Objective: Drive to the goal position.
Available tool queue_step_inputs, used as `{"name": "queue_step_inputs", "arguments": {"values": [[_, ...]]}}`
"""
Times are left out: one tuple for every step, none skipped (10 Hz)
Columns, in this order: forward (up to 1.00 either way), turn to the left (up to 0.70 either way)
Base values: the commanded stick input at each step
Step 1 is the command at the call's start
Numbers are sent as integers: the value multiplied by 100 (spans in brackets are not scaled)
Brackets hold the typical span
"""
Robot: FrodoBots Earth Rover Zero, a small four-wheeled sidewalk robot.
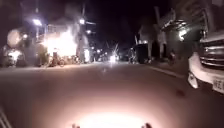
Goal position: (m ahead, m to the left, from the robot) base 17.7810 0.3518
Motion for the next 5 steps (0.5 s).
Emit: {"name": "queue_step_inputs", "arguments": {"values": [[70,-29],[70,-14],[70,0],[70,0],[70,0]]}}
